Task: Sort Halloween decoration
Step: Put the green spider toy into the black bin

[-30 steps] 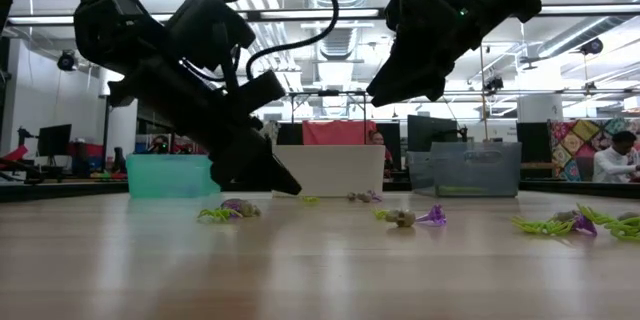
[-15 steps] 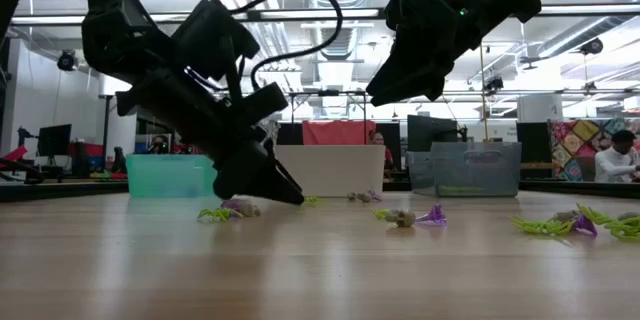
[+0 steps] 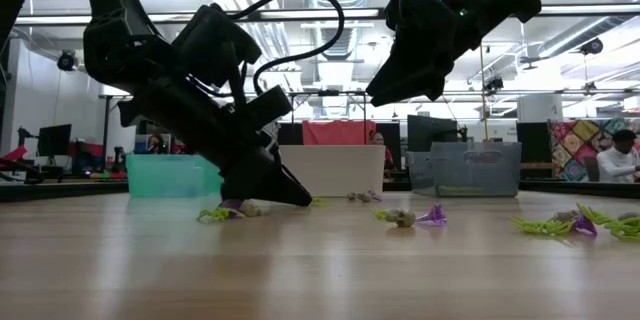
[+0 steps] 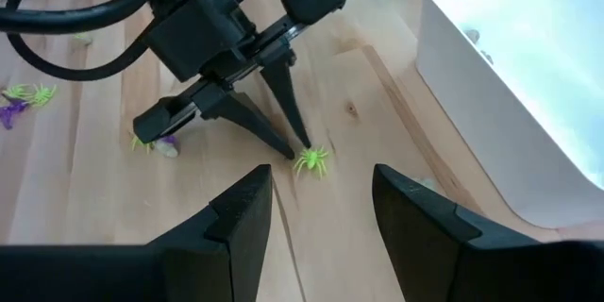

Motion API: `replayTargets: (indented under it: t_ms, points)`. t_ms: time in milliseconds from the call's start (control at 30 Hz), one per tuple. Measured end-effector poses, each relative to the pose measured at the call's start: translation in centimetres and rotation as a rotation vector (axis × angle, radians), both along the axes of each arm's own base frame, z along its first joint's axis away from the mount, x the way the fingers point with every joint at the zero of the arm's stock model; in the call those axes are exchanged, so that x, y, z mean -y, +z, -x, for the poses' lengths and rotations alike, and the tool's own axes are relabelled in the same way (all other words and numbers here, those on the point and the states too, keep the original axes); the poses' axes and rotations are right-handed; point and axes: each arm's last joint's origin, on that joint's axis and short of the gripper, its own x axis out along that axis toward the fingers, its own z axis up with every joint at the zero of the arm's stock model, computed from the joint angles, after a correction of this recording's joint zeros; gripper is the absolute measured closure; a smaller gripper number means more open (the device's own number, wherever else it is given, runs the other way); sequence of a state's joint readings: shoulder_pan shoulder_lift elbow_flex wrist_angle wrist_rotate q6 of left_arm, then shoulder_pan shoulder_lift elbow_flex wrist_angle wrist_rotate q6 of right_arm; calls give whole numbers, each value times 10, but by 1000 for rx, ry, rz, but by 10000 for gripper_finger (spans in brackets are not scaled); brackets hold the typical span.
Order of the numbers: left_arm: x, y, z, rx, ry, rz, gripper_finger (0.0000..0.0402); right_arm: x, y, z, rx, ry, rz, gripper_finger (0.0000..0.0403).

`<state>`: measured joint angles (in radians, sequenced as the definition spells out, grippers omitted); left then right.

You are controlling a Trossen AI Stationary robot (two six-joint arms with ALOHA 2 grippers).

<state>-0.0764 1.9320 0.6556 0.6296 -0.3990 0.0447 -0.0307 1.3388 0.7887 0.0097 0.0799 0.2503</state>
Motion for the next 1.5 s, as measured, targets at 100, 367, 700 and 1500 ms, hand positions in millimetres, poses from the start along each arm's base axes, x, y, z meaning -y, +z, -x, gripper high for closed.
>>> replayTargets:
  t_ms: [100, 367, 700, 1500]
  points:
    - [0, 0, 0, 8, -2, 1, 392, 0, 0, 0, 0, 0, 0, 227]
    - [0, 2, -1, 25, 5, -1, 401, 0, -16, -9, -36, -8, -10, 227]
    - [1, 15, -2, 70, 13, -6, 402, 1, -46, -35, -20, 153, 218, 227]
    - [10, 19, -4, 121, -7, 27, 401, 8, -92, -67, -77, 144, 211, 227]
